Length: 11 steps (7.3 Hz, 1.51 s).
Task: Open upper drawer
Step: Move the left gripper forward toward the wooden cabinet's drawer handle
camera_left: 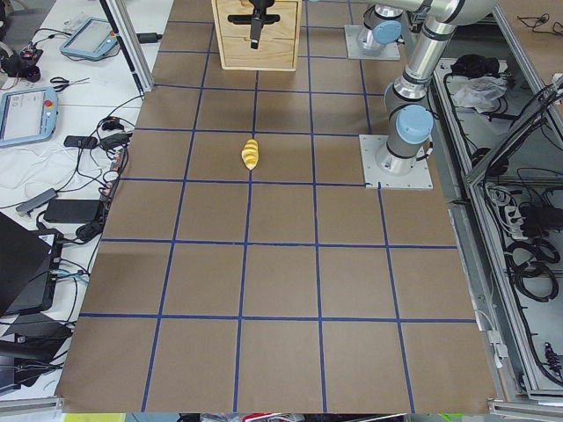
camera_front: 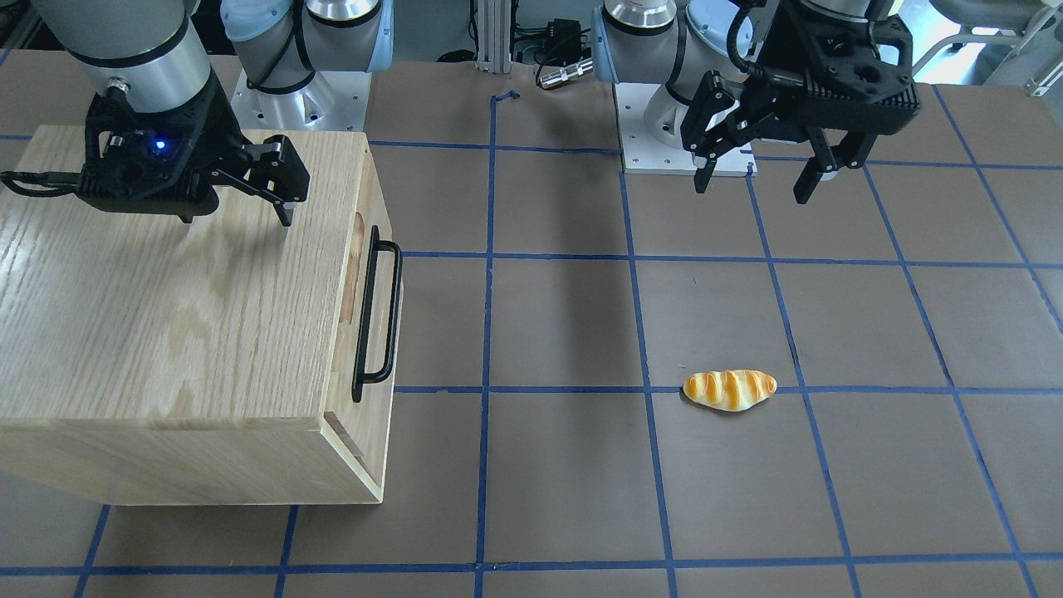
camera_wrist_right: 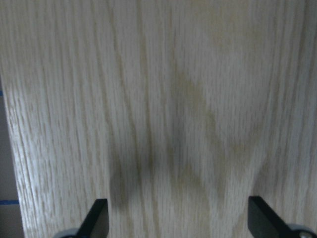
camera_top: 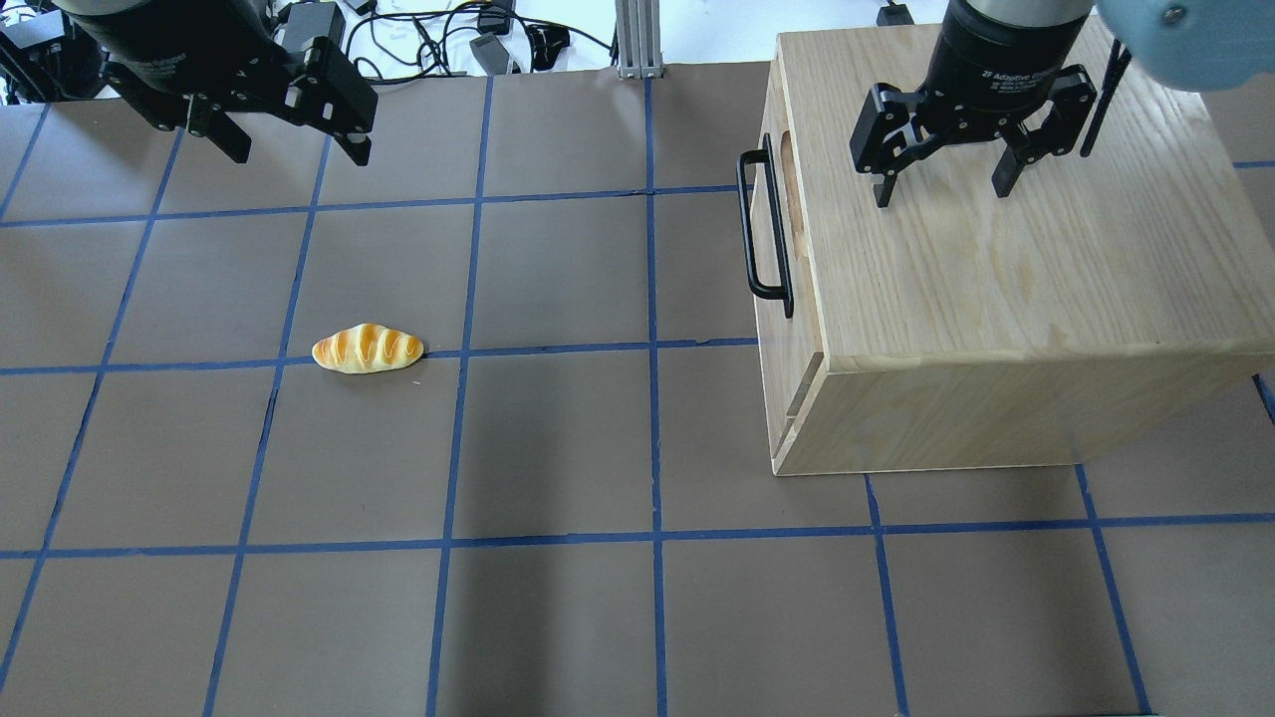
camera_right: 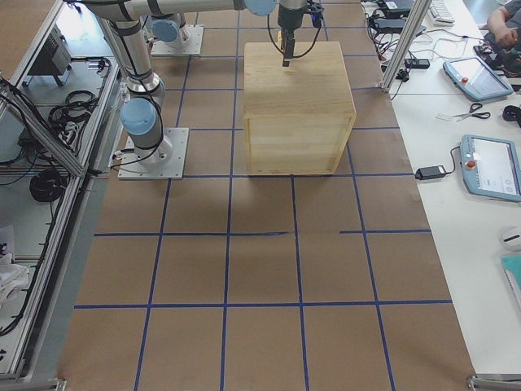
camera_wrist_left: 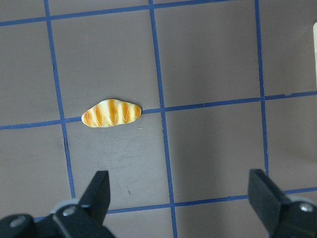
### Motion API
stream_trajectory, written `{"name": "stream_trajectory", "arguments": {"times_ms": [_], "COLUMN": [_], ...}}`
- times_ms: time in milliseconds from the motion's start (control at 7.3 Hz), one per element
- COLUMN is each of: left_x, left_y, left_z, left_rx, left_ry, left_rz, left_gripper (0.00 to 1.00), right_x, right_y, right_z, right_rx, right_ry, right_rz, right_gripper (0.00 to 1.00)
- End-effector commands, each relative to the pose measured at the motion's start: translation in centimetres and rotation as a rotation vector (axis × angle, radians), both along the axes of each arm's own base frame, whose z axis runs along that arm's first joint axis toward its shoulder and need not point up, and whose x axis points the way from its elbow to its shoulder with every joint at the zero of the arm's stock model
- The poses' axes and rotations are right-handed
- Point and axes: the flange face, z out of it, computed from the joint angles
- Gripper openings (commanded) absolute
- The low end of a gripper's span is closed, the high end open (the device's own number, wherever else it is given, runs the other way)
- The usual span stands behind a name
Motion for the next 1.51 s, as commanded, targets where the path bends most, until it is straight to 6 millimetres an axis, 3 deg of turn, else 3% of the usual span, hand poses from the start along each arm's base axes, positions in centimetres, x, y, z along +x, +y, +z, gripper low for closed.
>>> {"name": "stream_trajectory", "arguments": {"times_ms": [0, 274, 548, 822, 959, 1096, 1370], "left_x": [0.3, 0.7, 0.6, 0.9, 1.2, 1.4, 1.5], "left_y": [-0.4, -0.6, -0.5, 0.7, 0.8, 0.3, -1.8], "left_z": [-0.6, -0.8, -2.2, -3.8, -3.6, -3.4, -5.1], "left_rx": [0.014, 0.018, 0.045, 0.063, 0.06, 0.055, 0.092], "left_ry": [-0.001, 0.002, 0.0, -0.002, -0.002, -0.006, -0.002], "left_rz": [0.005, 0.012, 0.013, 0.004, 0.007, 0.012, 0.16], "left_gripper": [1.0, 1.0, 1.0, 1.0, 1.0, 1.0, 1.0], "right_x": [0.0, 0.0, 0.0, 0.0, 0.0, 0.0, -0.1], "right_y": [0.0, 0.0, 0.0, 0.0, 0.0, 0.0, 0.0], "right_z": [0.0, 0.0, 0.0, 0.0, 0.0, 0.0, 0.0], "right_rx": [0.001, -0.001, -0.001, -0.001, -0.001, -0.001, 0.001], "right_ry": [0.0, 0.0, 0.0, 0.0, 0.0, 0.0, 0.0], "right_rz": [0.0, 0.0, 0.002, 0.0, 0.0, 0.0, 0.0], "right_gripper": [1.0, 1.0, 1.0, 1.0, 1.0, 1.0, 1.0]}}
